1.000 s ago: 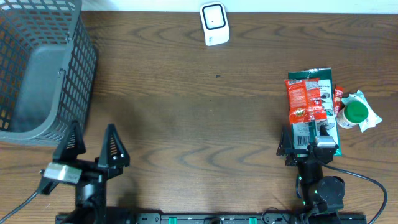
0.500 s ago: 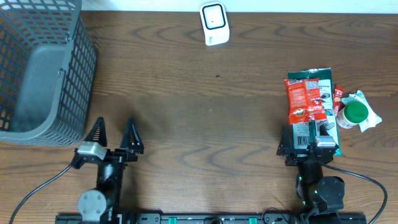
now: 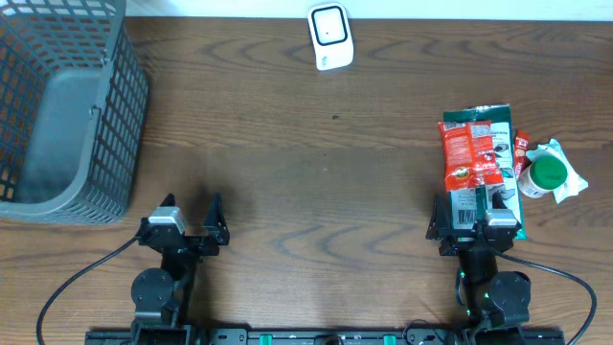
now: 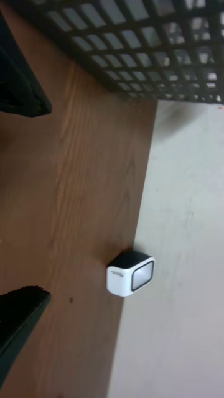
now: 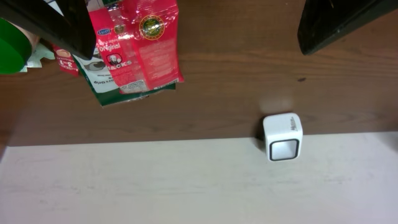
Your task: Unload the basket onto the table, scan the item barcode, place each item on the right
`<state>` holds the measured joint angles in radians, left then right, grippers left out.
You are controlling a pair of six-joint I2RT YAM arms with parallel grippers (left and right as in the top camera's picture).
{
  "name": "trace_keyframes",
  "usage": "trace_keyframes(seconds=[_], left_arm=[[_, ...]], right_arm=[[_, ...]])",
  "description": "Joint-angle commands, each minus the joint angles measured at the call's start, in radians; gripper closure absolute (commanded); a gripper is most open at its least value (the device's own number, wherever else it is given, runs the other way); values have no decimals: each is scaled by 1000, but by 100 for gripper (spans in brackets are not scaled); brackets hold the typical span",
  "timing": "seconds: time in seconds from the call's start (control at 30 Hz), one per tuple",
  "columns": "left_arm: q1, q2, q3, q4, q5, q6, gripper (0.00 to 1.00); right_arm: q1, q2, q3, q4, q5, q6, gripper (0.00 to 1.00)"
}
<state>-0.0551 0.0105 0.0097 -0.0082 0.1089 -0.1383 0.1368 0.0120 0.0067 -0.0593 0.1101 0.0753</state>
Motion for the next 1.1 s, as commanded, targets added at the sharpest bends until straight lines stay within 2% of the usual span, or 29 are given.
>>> trace_keyframes(seconds=[0.0,1.07], left_arm=[[-2,-9,-6,-44,71,128,12],[-2,-6,-6,-44,71,142,12]], right_arm=[[-12,-6,-1,-3,12,-5,1],[-12,-6,-1,-3,13,-5,1]])
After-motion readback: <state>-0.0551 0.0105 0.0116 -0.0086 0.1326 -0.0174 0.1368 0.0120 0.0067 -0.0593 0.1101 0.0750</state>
